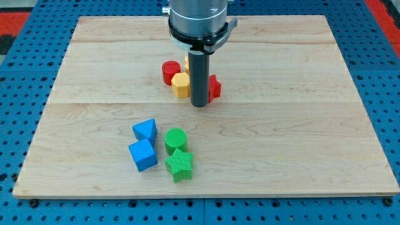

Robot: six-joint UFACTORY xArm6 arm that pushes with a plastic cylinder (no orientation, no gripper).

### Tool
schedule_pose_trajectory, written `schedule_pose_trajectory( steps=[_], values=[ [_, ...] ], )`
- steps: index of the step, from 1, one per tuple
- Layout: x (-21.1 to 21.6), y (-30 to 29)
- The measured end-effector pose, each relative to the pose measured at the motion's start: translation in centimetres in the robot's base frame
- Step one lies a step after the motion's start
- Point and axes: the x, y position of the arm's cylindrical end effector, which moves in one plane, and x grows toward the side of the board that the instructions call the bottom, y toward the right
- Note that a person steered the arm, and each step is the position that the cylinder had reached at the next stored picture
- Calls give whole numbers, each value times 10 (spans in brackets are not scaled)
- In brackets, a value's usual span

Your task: Separate the green star and green circle

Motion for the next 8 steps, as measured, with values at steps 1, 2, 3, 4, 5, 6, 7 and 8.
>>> schedule_pose_trajectory(
  steps=[1,2,3,4,5,6,7,8],
  values=[
    [9,0],
    [36,-12],
    [61,-4],
    [66,31],
    [111,80],
    [173,60],
    [170,-6],
    [162,-75]
  ],
)
